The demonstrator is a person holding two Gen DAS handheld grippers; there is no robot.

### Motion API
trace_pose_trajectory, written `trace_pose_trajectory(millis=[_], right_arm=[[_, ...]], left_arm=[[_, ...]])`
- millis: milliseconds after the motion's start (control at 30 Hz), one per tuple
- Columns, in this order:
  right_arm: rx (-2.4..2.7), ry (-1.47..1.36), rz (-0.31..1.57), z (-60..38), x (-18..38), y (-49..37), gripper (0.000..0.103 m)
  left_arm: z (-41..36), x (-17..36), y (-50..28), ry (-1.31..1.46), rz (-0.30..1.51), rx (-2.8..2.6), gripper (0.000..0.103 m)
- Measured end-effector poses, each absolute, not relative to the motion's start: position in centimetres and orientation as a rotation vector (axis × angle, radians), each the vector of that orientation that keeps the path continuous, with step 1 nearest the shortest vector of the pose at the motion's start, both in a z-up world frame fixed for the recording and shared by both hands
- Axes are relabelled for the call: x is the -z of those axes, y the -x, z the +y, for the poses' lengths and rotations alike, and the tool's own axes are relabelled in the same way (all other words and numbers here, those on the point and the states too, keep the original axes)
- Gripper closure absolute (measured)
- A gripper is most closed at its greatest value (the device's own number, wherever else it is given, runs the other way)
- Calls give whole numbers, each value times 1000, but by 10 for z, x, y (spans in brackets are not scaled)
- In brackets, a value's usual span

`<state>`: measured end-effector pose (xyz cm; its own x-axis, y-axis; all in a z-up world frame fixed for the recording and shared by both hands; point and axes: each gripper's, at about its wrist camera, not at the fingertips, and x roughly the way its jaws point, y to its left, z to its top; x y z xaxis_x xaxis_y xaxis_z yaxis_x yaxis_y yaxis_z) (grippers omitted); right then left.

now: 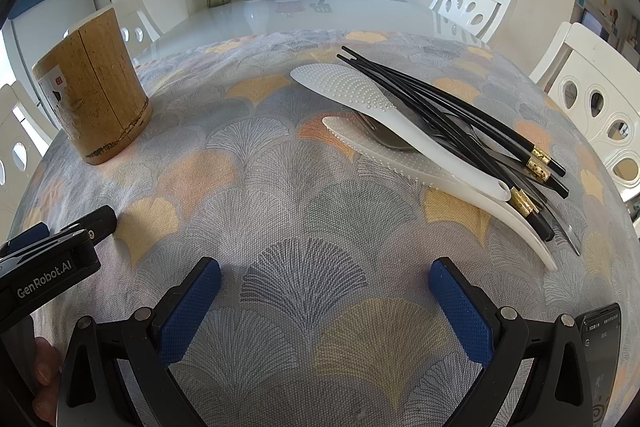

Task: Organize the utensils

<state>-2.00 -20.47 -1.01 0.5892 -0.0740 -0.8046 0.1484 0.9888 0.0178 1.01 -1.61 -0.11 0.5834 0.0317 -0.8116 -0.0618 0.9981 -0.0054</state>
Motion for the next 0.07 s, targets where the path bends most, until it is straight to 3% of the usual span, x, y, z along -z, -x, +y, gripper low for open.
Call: trace_pose_trajectory(millis=[67], right_arm=[[130, -86, 932, -205, 10, 20, 0]], left_arm=[[-16, 2, -10, 30, 948, -57, 0]])
